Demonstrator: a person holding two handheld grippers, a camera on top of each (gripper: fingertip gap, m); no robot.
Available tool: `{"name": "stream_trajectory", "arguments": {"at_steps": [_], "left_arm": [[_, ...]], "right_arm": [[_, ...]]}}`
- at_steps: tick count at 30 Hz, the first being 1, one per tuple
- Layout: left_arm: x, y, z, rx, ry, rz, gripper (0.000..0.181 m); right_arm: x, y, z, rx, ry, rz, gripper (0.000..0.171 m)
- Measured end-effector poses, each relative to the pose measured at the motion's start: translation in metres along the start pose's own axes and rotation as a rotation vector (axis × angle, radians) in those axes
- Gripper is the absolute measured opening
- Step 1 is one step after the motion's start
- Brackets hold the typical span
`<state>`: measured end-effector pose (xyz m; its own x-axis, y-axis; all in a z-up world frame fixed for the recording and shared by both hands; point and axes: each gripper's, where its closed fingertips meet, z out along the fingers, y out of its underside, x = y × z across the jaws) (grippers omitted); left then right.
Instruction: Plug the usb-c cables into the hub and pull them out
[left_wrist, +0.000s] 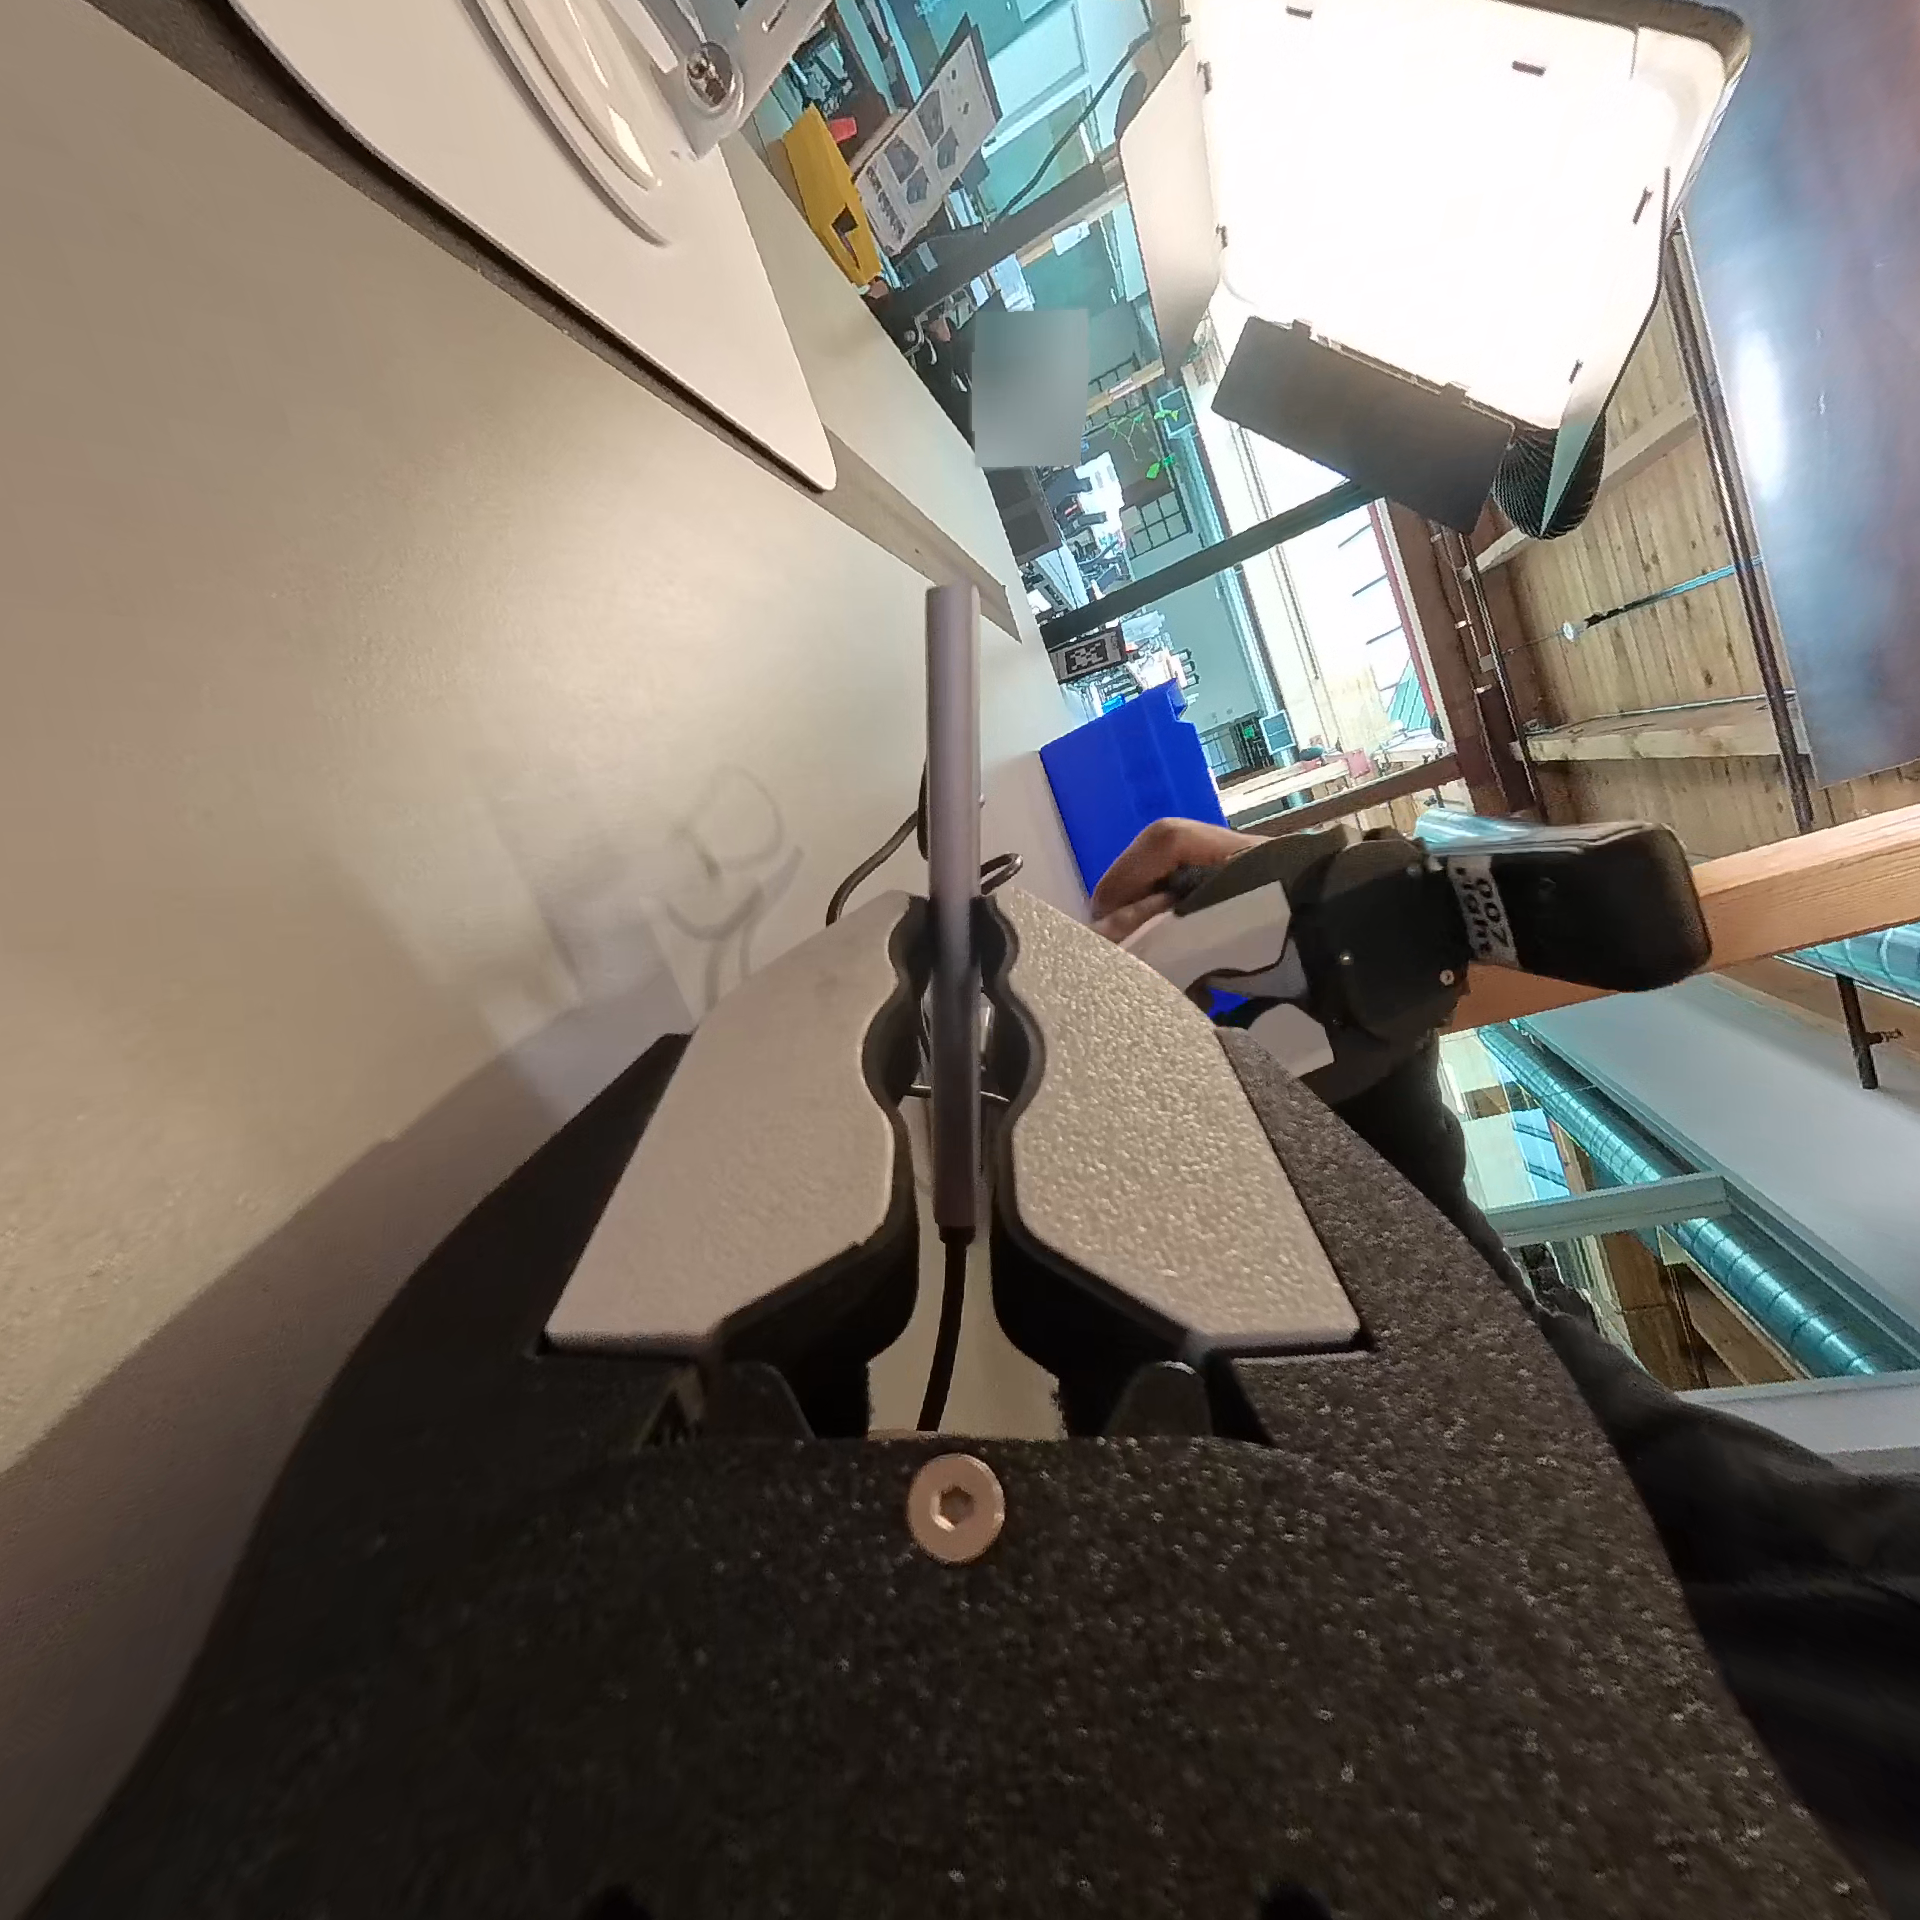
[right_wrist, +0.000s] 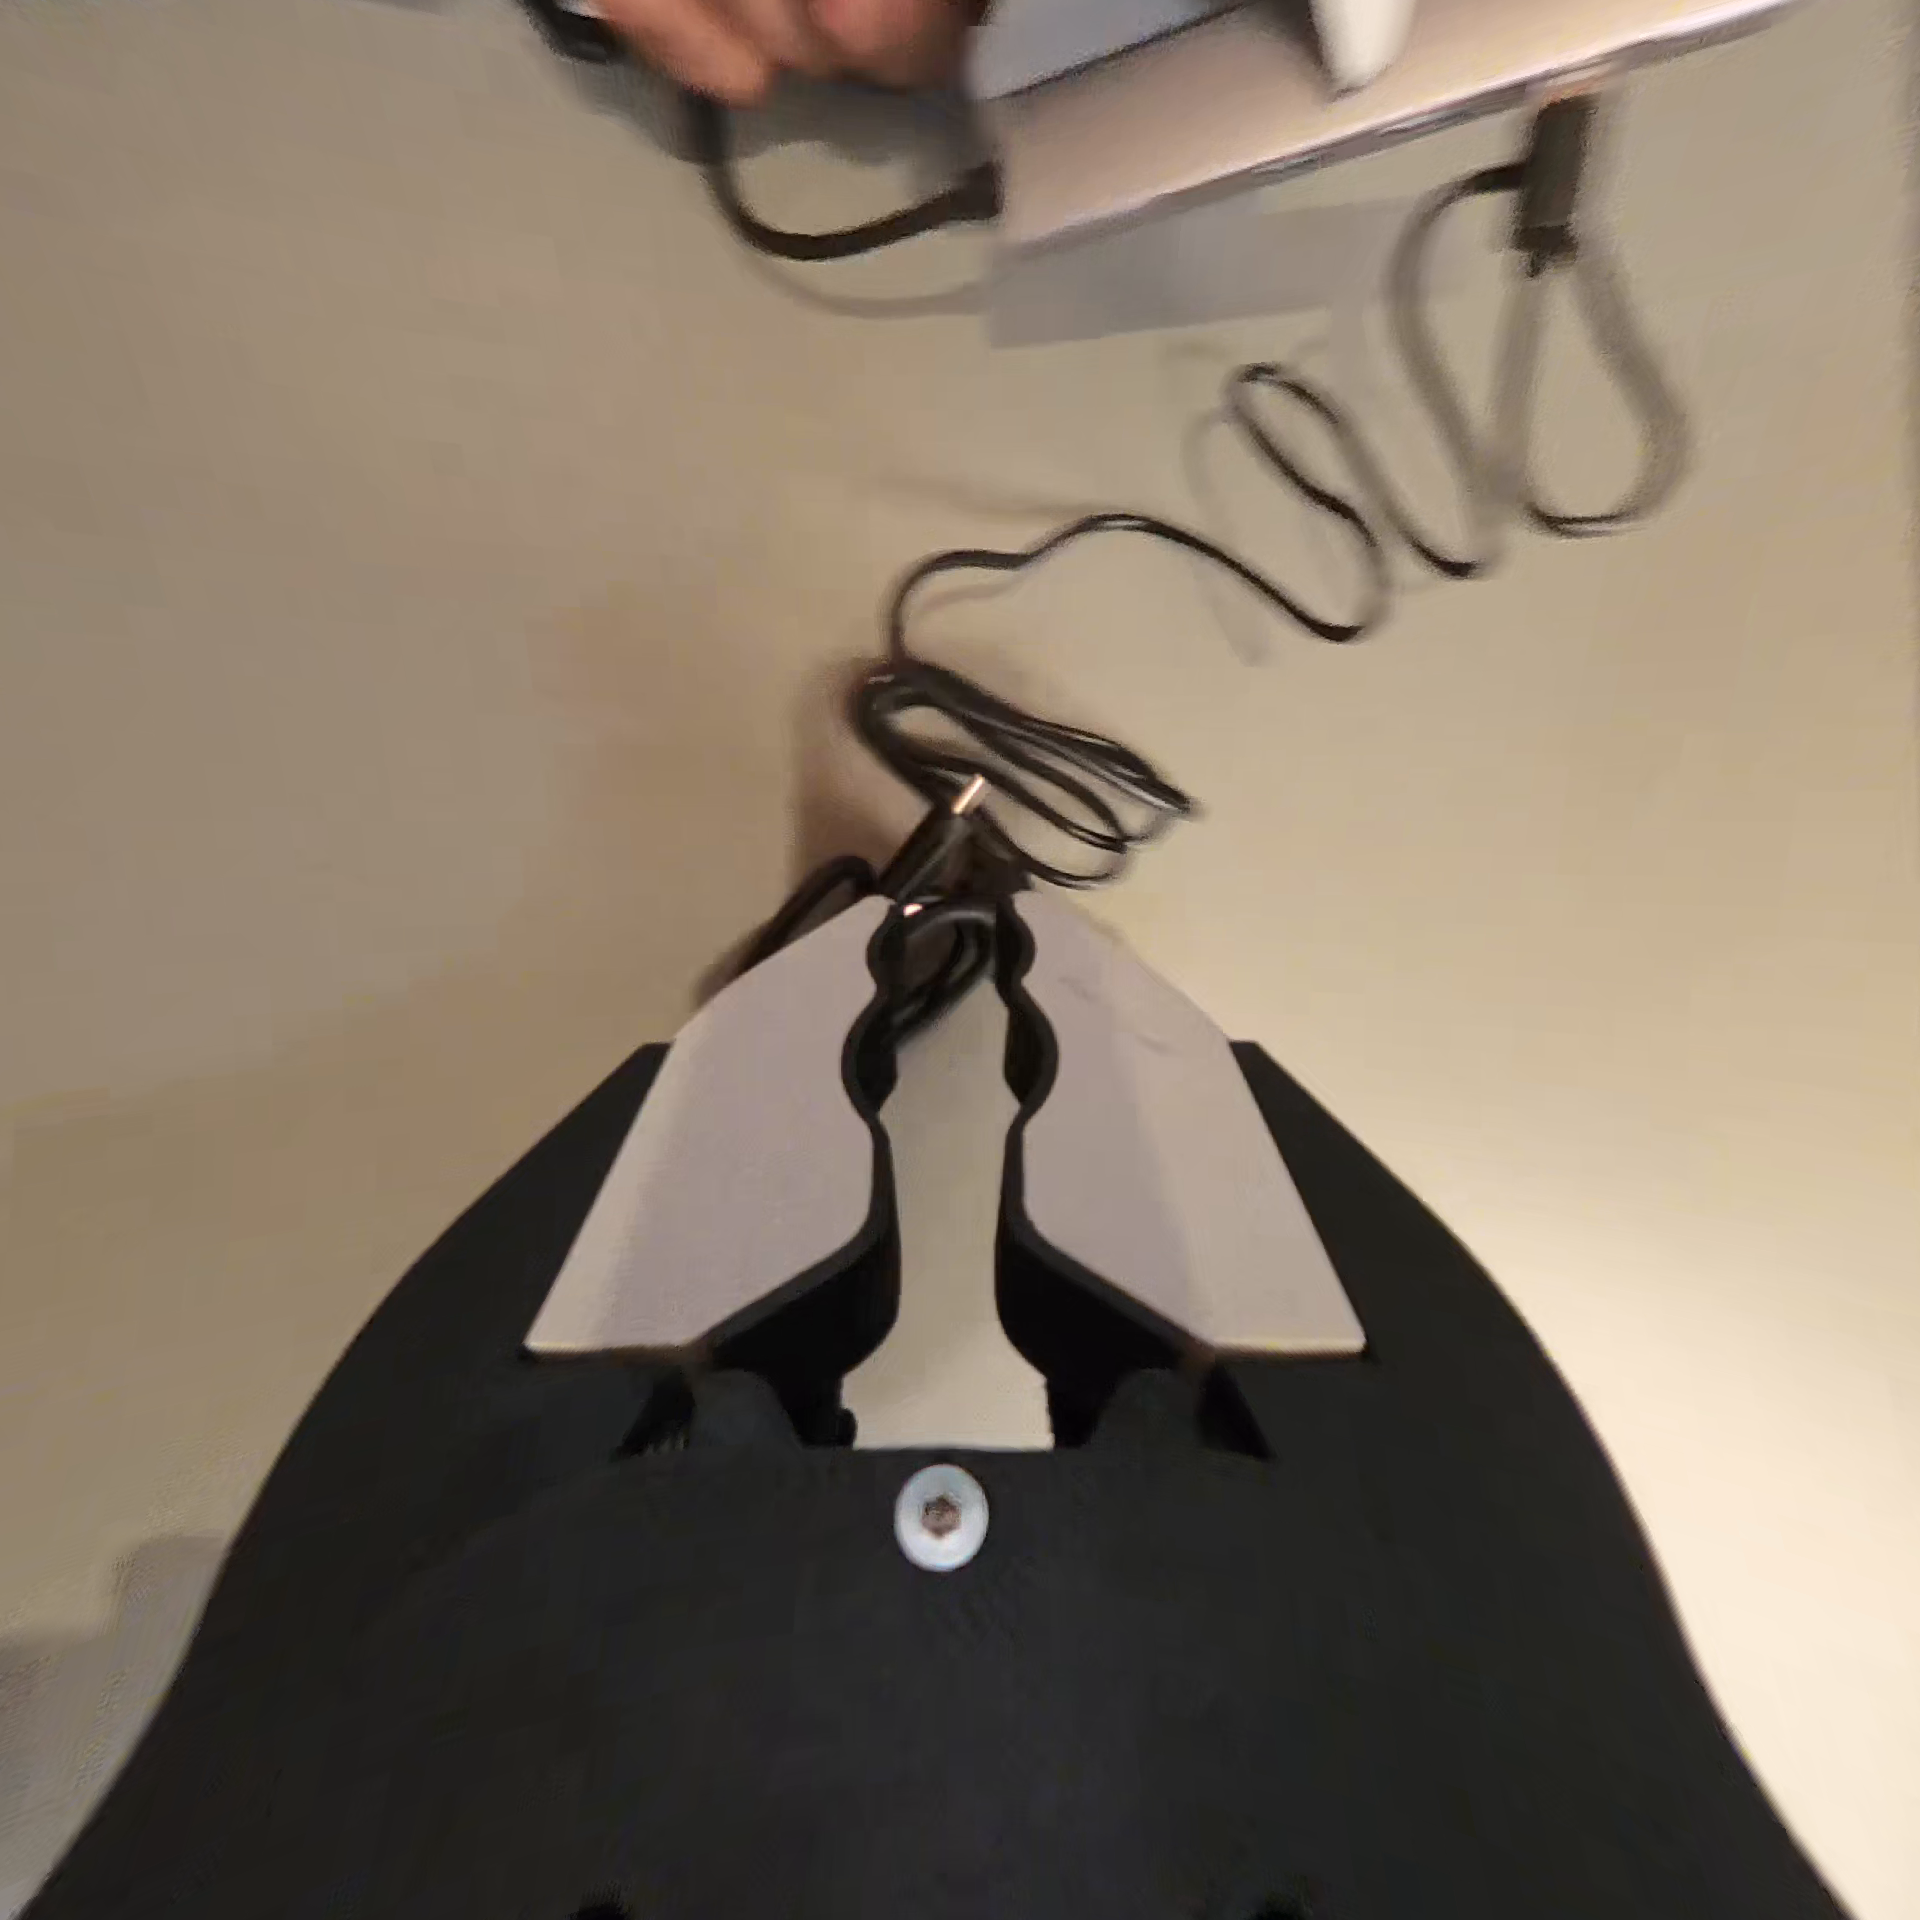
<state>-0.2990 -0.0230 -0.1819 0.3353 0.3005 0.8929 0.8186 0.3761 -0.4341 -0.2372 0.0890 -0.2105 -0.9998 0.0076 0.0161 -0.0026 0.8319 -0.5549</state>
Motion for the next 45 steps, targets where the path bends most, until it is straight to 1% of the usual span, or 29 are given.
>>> {"name": "stream_trajectory", "arguments": {"at_steps": [1,3,6,9,12,14,16,19,22,24,26,27,29,32,35,40,45], "left_arm": [[0.0,0.0,0.0,0.0,0.001,-0.001,0.009],[0.0,0.0,0.0,0.001,0.005,-0.004,0.009],[0.0,0.0,0.0,-0.001,0.006,-0.006,0.009],[0.001,0.001,0.001,-0.012,0.008,-0.005,0.009],[0.003,0.003,0.001,-0.026,0.019,0.0,0.009],[0.004,0.003,0.001,-0.026,0.024,0.003,0.009],[0.004,0.003,0.0,-0.025,0.028,0.004,0.008],[0.005,0.004,0.0,-0.03,0.031,0.002,0.008],[0.009,0.006,0.0,-0.045,0.055,0.013,0.009],[0.015,0.011,0.0,-0.073,0.092,0.034,0.009],[0.026,0.02,0.0,-0.136,0.143,0.099,0.009],[0.03,0.026,-0.001,-0.175,0.165,0.137,0.008],[0.037,0.033,-0.003,-0.222,0.204,0.183,0.009],[0.047,0.037,-0.01,-0.257,0.285,0.208,0.009],[0.059,0.036,-0.021,-0.265,0.381,0.238,0.009],[0.077,0.037,-0.038,-0.273,0.533,0.244,0.009],[0.08,0.046,-0.052,-0.34,0.572,0.275,0.009]], "right_arm": [[0.011,0.001,-0.005,-0.006,0.107,-0.007,0.012],[0.022,-0.001,-0.019,0.0,0.256,0.016,0.011],[0.015,-0.001,-0.031,0.024,0.338,0.173,0.013],[0.003,0.004,-0.024,0.036,0.341,0.293,0.019],[0.007,0.009,-0.013,0.059,0.327,0.363,0.022],[0.007,0.002,-0.009,0.106,0.277,0.437,0.023],[0.005,-0.006,-0.007,0.138,0.261,0.463,0.023],[0.002,-0.007,0.002,0.088,0.262,0.461,0.021],[0.004,0.001,0.013,0.004,0.293,0.477,0.013],[0.004,0.001,0.017,-0.006,0.292,0.477,0.012],[0.003,-0.001,0.017,-0.014,0.293,0.449,0.01],[0.001,-0.003,0.016,-0.008,0.279,0.445,0.009],[-0.011,-0.017,0.012,0.053,0.19,0.423,0.007],[-0.031,-0.047,0.004,0.195,0.023,0.434,0.007],[-0.043,-0.072,0.006,0.319,-0.128,0.476,0.007],[-0.043,-0.101,0.018,0.495,-0.321,0.582,0.008],[-0.046,-0.116,0.027,0.589,-0.434,0.632,0.007]]}}
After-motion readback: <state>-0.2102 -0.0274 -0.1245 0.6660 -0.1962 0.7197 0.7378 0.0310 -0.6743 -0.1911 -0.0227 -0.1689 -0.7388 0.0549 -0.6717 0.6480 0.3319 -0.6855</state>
